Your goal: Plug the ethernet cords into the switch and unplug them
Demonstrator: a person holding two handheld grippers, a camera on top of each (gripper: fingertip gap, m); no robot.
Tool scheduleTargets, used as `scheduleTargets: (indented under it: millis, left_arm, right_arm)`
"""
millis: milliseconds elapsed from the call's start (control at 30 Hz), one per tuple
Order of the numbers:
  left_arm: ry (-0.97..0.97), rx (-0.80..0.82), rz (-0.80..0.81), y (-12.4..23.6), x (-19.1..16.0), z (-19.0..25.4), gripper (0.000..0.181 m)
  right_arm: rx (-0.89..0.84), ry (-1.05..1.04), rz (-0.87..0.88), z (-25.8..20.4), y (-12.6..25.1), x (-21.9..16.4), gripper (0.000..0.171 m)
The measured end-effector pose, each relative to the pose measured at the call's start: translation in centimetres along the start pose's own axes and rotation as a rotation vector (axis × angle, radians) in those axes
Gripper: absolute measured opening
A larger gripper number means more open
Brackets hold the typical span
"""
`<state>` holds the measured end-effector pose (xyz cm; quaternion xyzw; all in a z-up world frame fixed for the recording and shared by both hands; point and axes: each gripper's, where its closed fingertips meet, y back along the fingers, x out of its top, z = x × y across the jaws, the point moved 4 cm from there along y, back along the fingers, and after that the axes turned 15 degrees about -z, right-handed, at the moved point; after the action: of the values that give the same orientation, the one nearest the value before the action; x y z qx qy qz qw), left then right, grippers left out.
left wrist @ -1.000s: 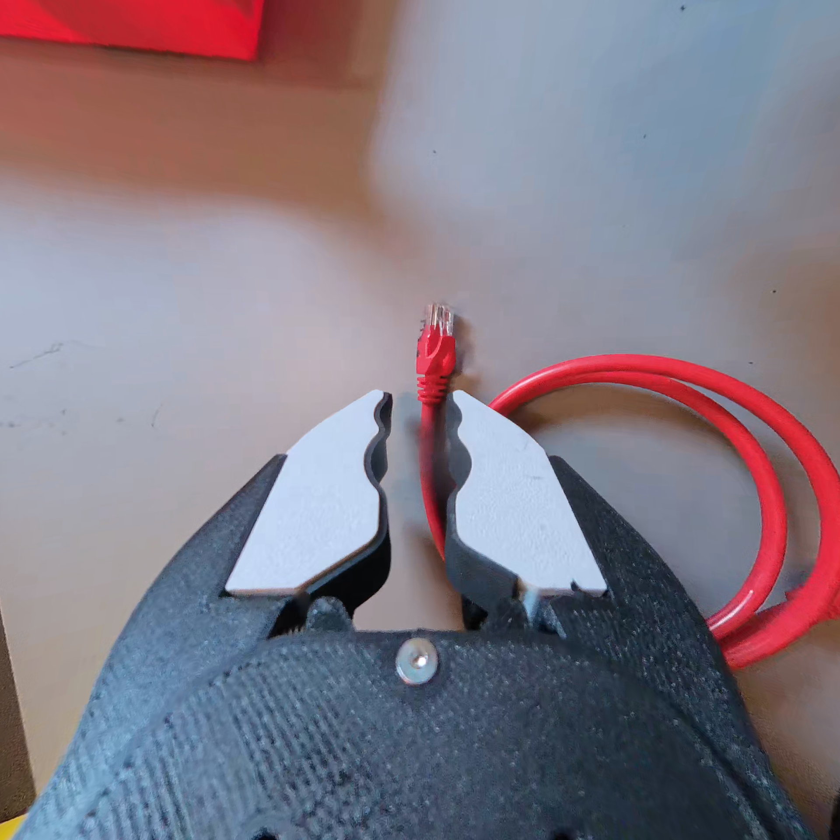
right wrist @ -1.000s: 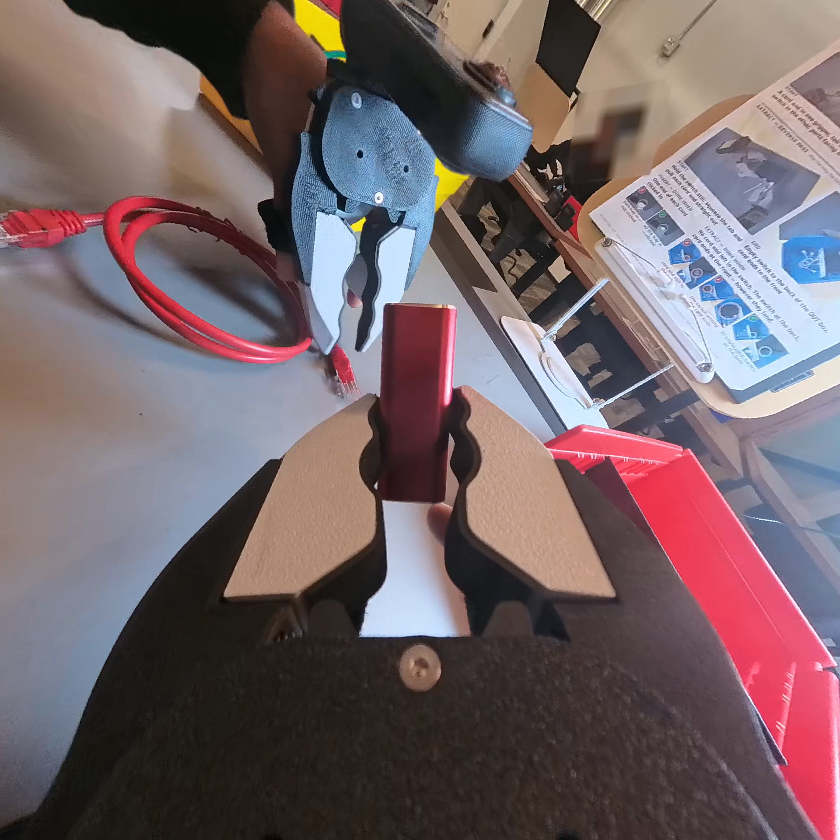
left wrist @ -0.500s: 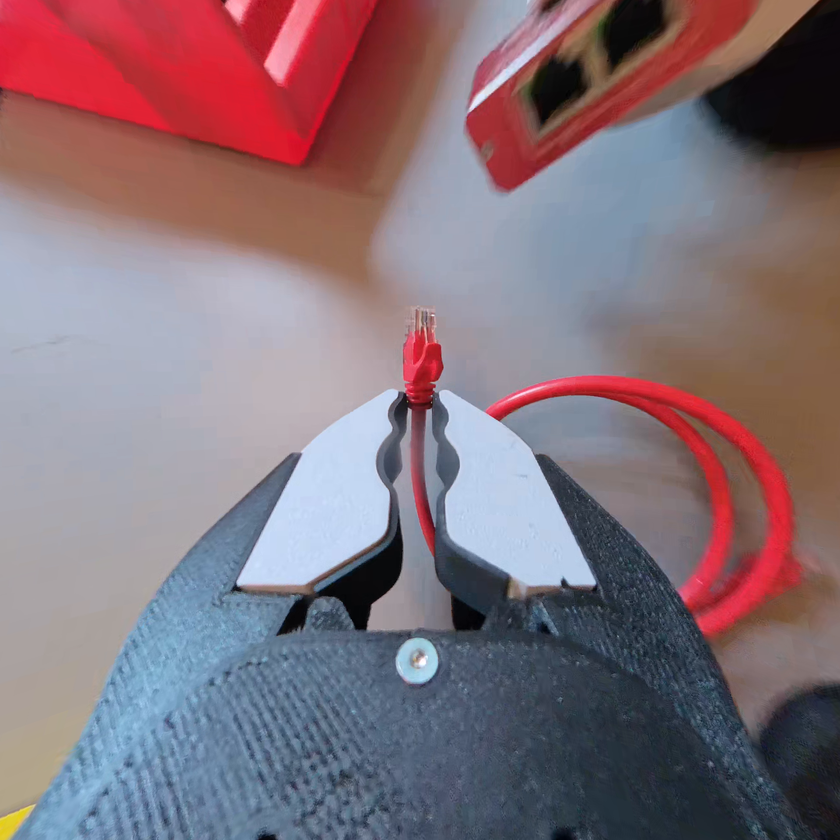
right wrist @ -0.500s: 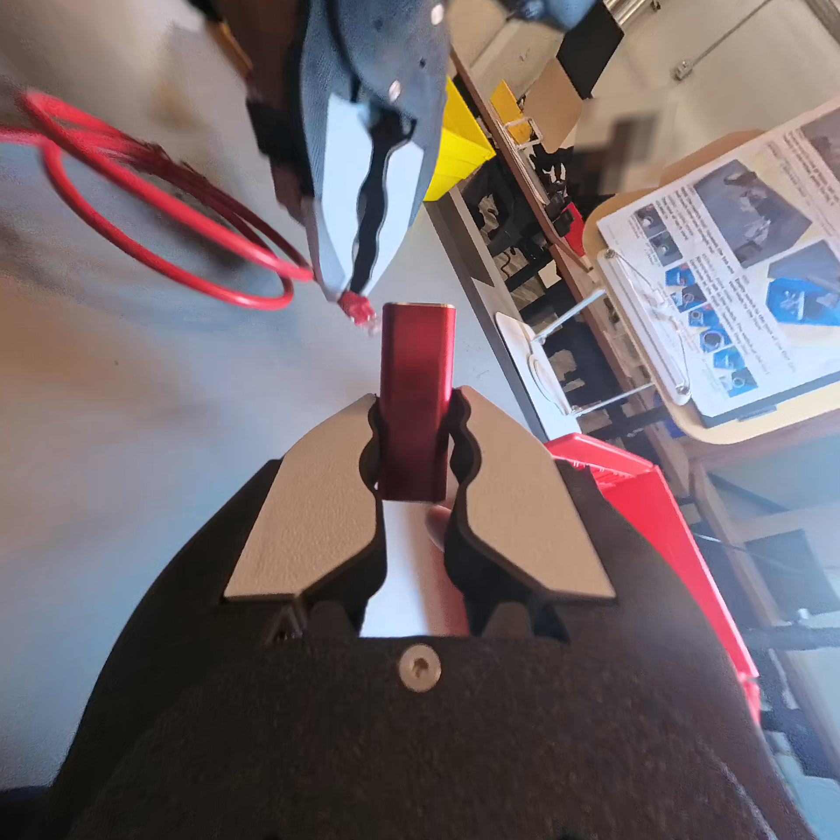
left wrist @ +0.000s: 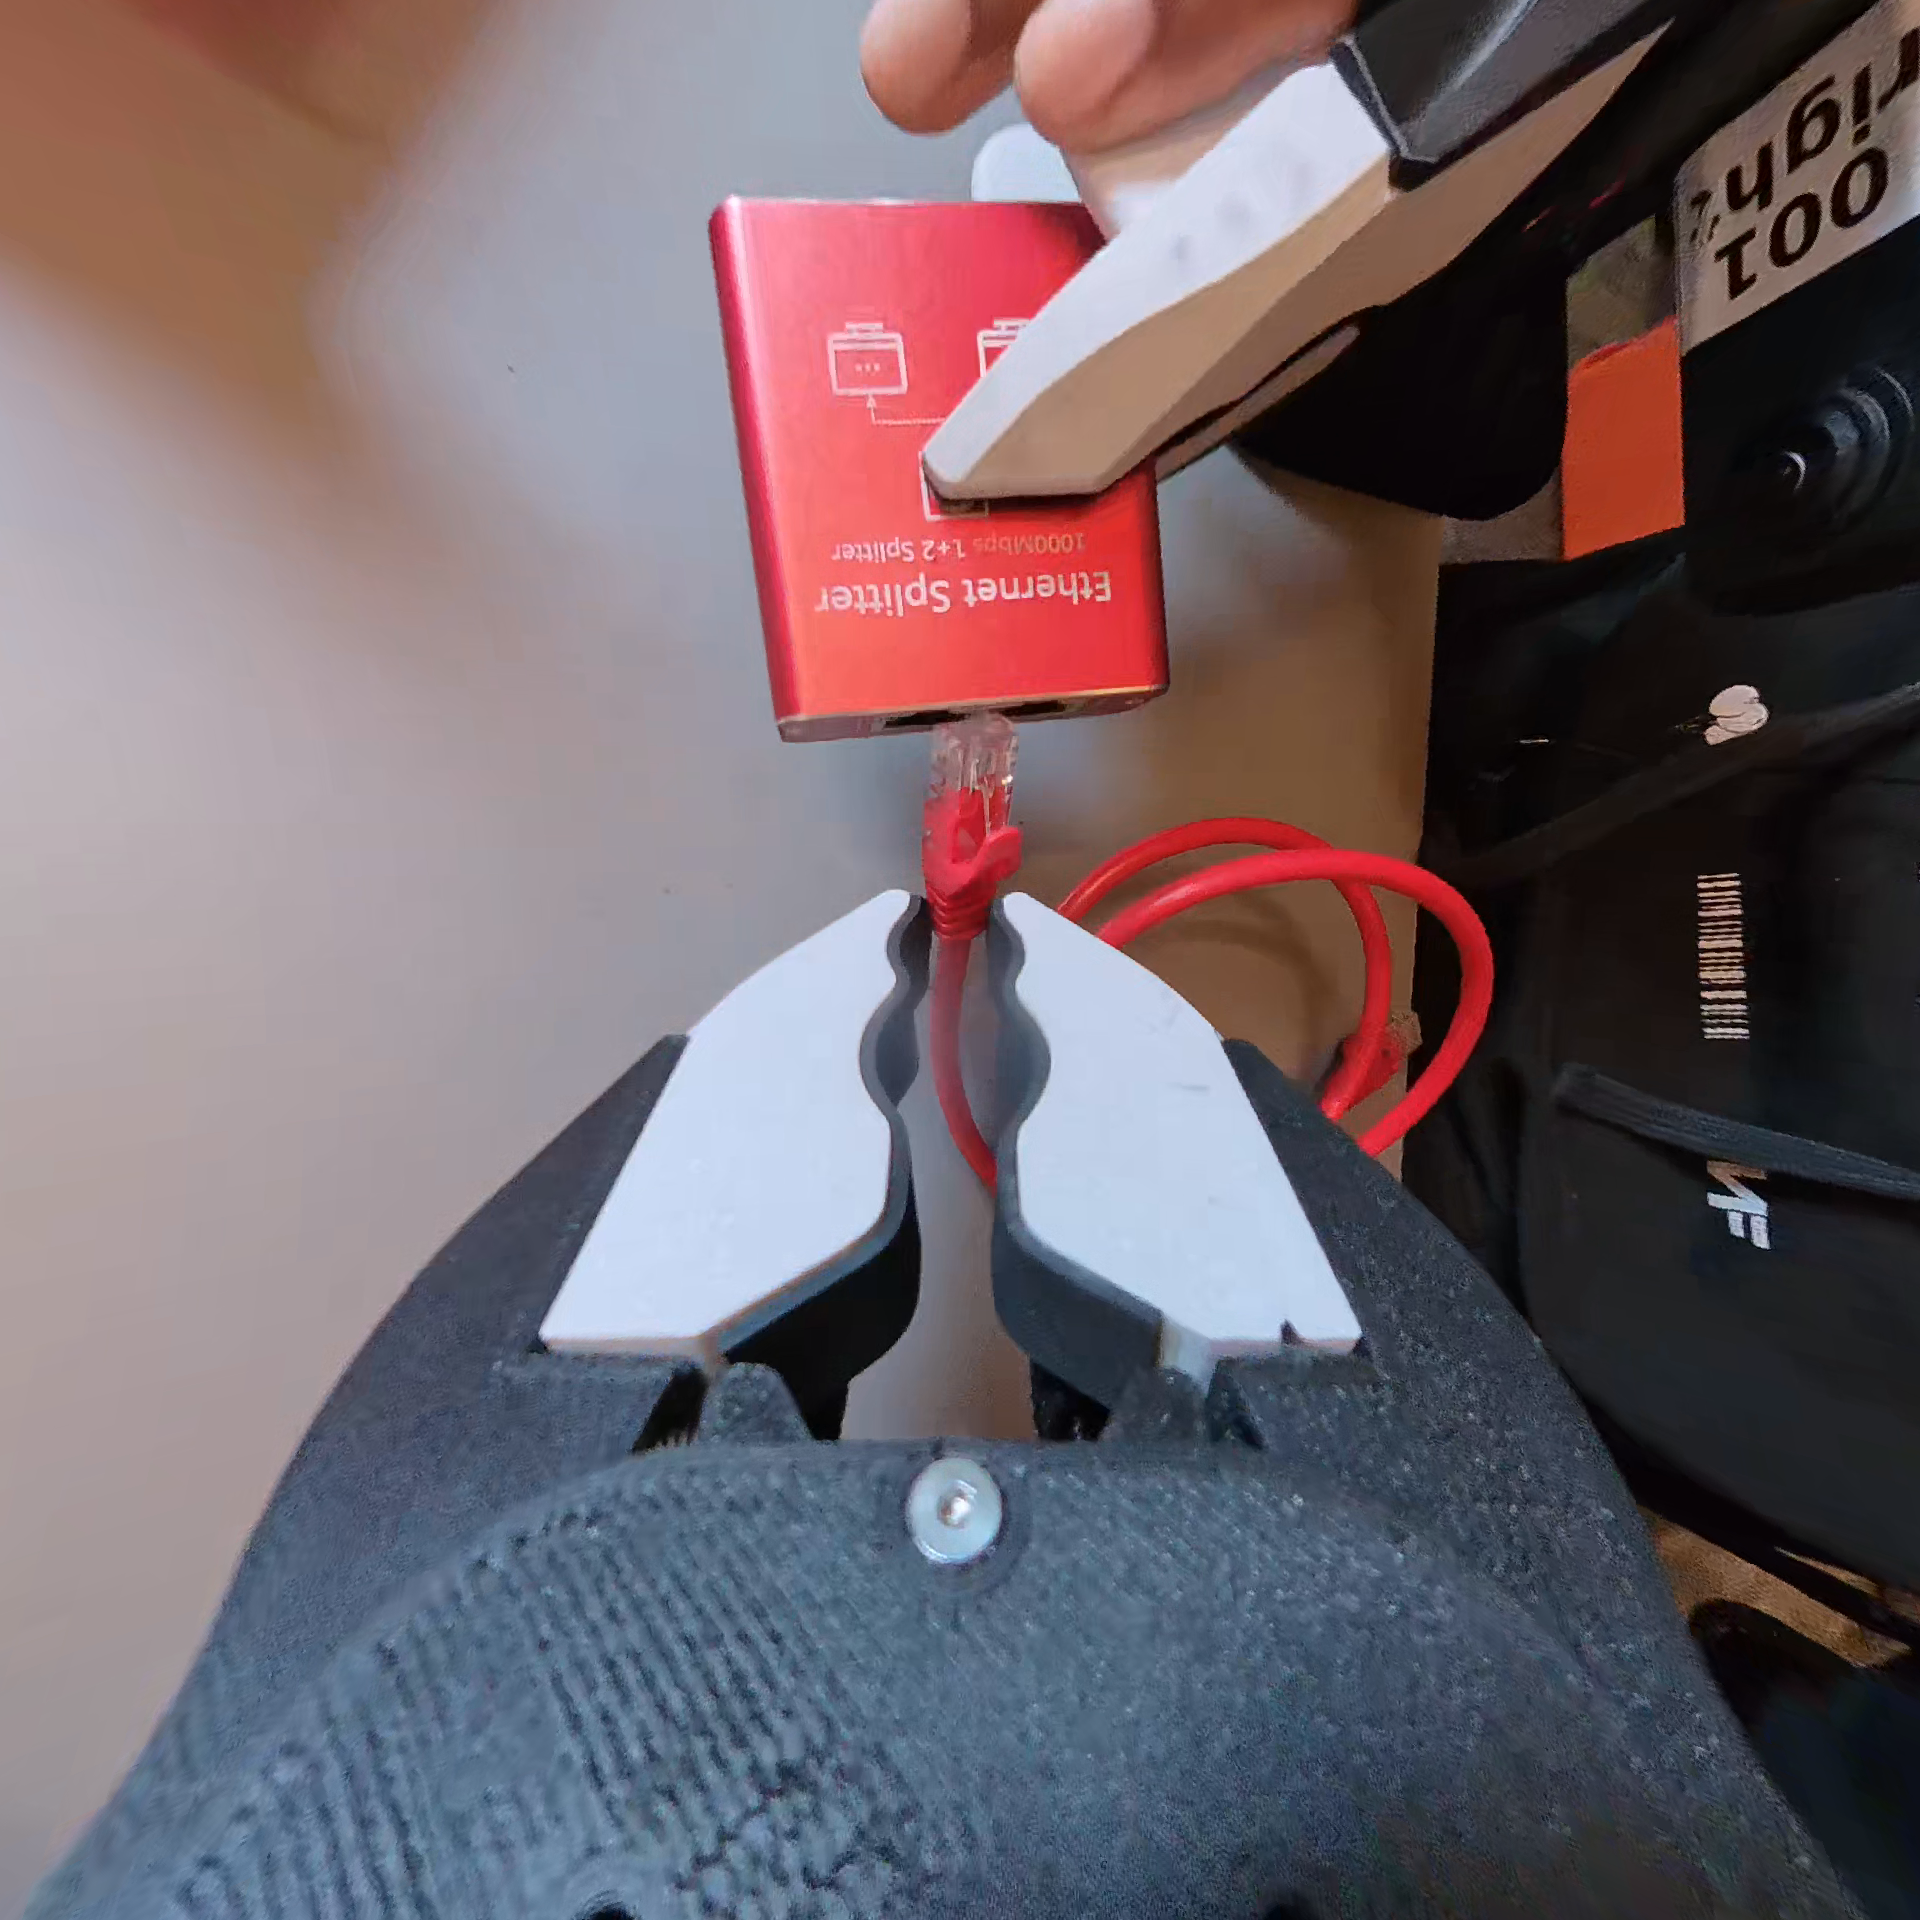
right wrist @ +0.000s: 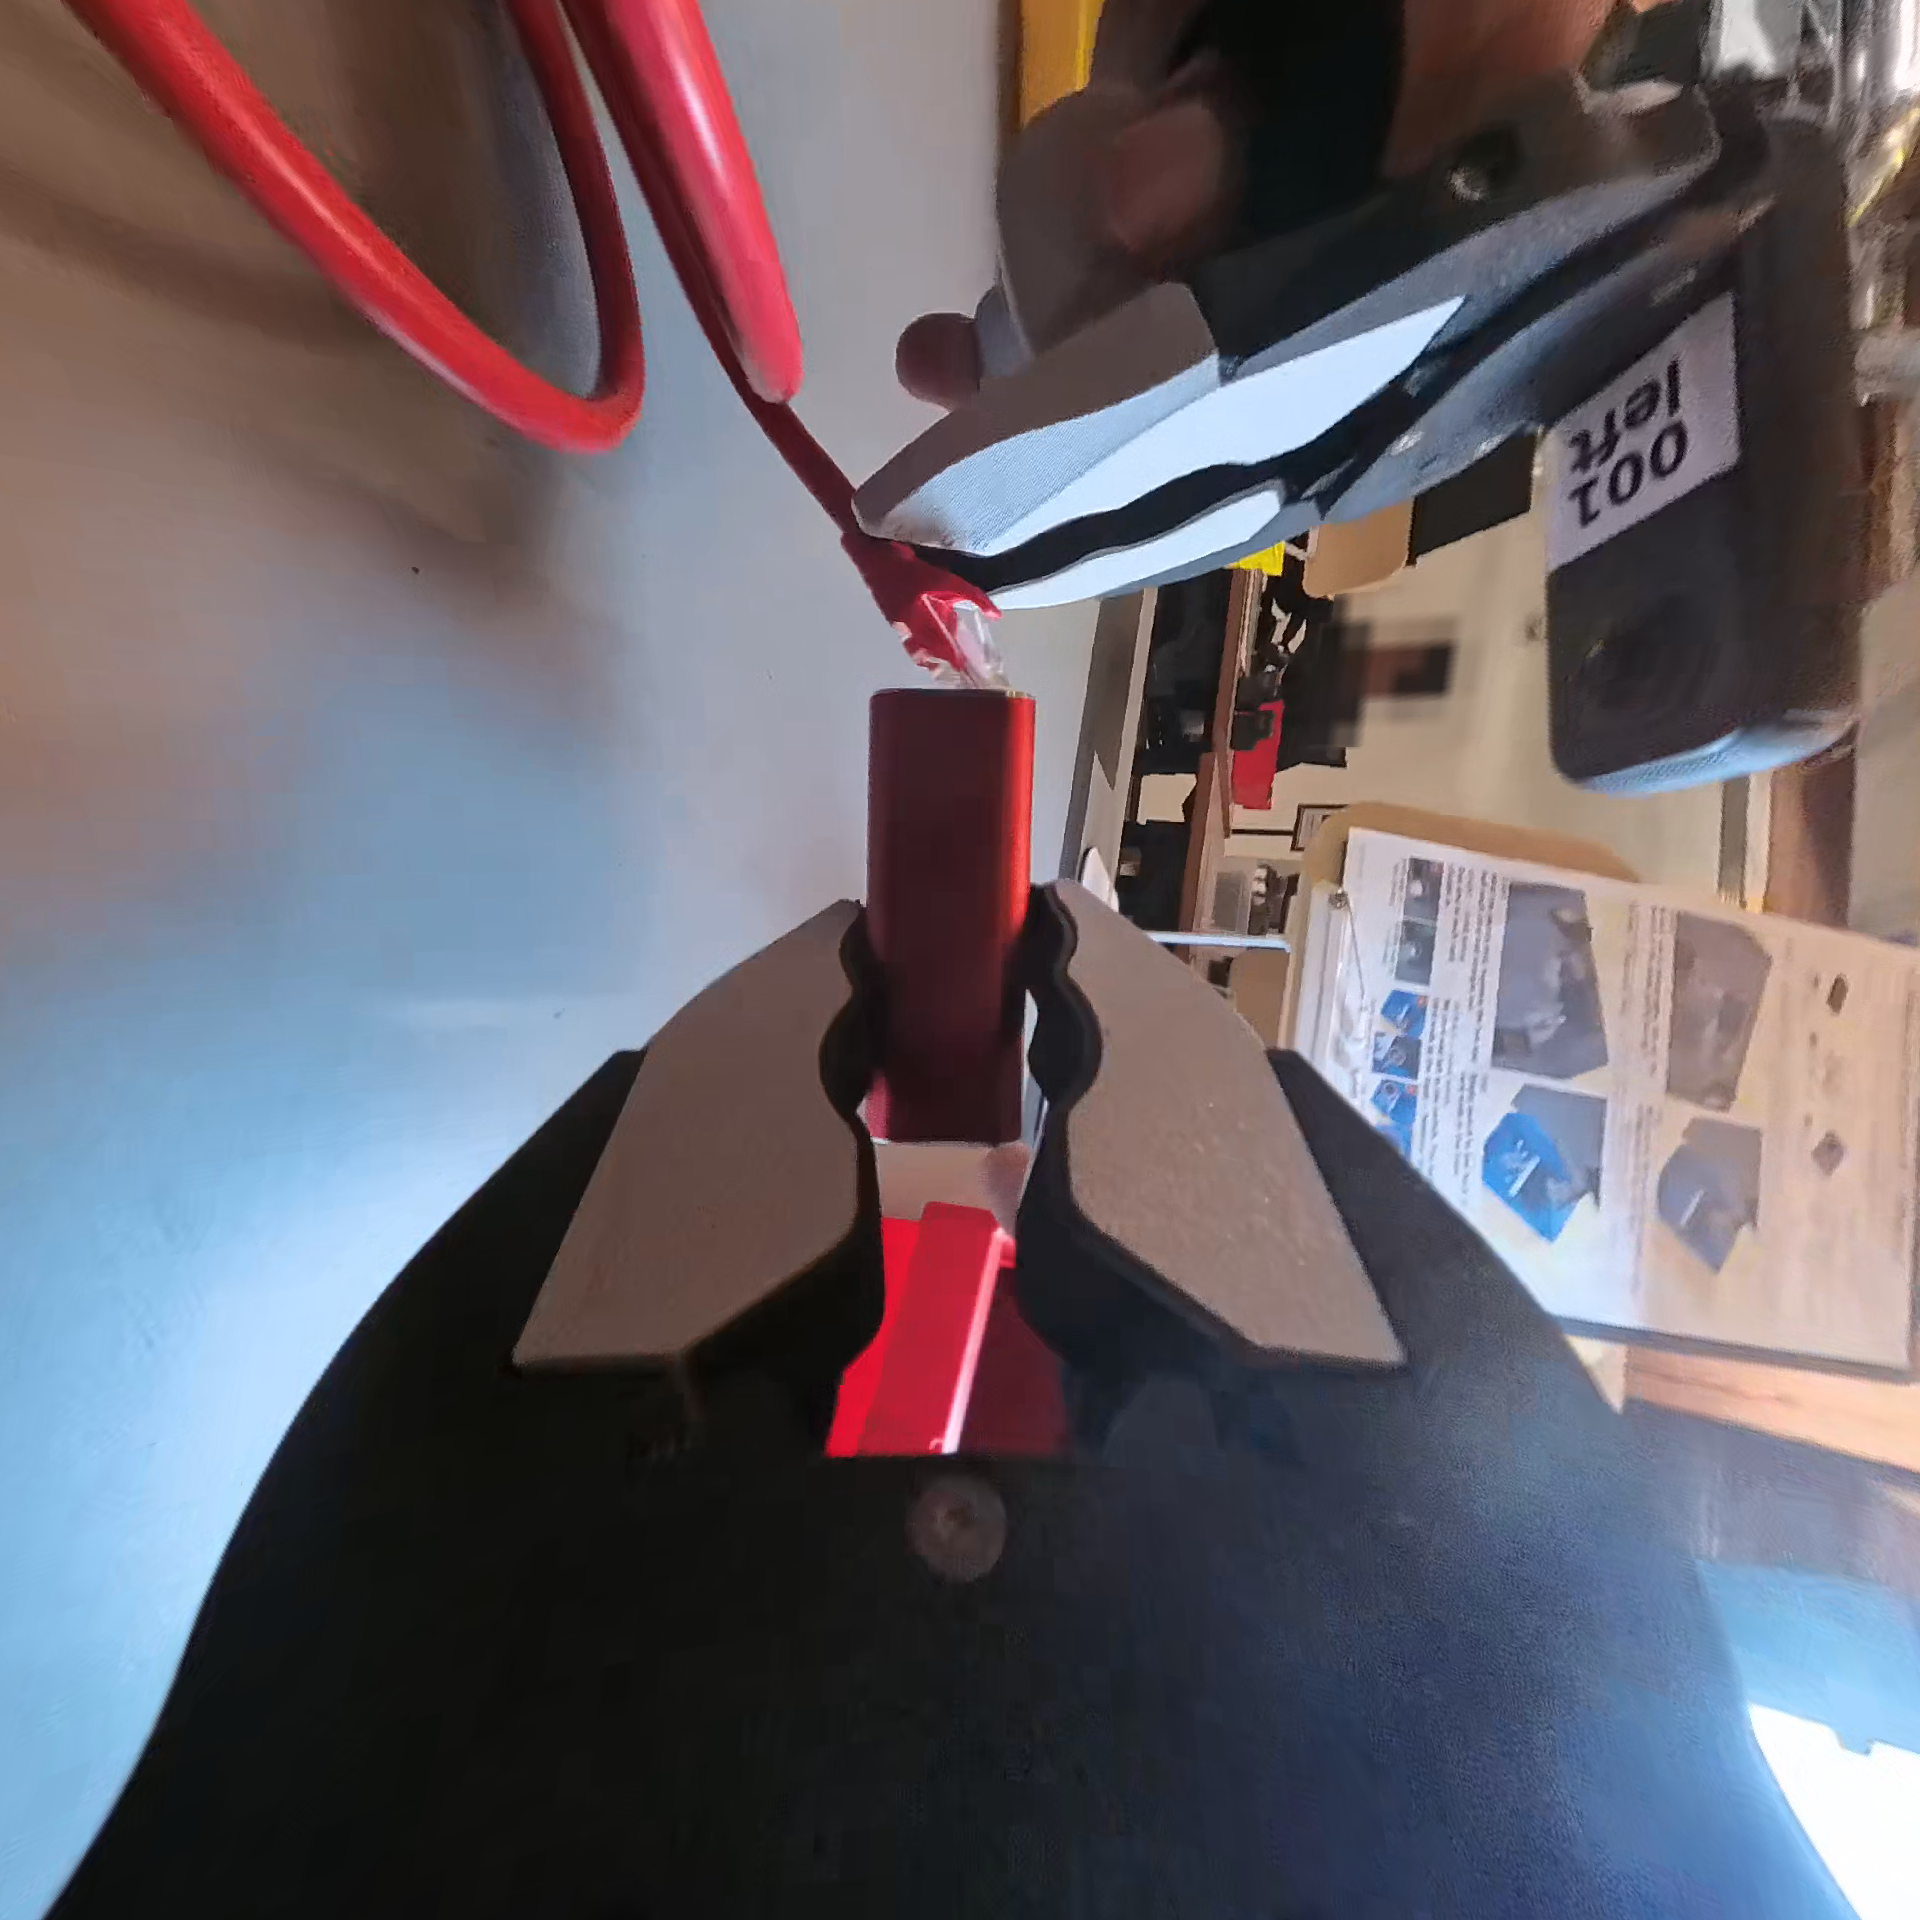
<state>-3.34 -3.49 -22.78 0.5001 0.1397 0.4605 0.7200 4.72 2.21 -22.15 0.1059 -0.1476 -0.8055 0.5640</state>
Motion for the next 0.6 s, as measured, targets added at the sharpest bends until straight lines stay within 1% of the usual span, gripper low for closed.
scheduleTargets:
  millis: [67, 233, 333, 467, 600]
  left_arm:
    - [0.003, -0.009, -0.028, -0.2, 0.0, 0.1, 0.01]
    - [0.014, -0.08, 0.0, 0.1, 0.3, 0.1, 0.01]
    - [0.025, -0.129, -0.002, 0.0, 0.2, 0.1, 0.01]
    - [0.014, -0.167, -0.047, -0.9, 0.1, 0.6, 0.01]
    - [0.002, -0.184, -0.039, -0.8, 0.4, 0.8, 0.01]
  right_arm:
    - [-0.011, 0.038, 0.012, 0.5, 0.2, 0.0, 0.026]
    - [-0.013, 0.193, 0.021, 0.5, 0.7, -0.2, 0.026]
    - [-0.045, 0.271, 0.036, 0.3, 1.2, -0.1, 0.026]
    - [-0.065, 0.311, 0.063, 0.5, 1.5, 0.2, 0.026]
    - [-0.063, 0.353, 0.073, 0.7, 1.7, 0.3, 0.026]
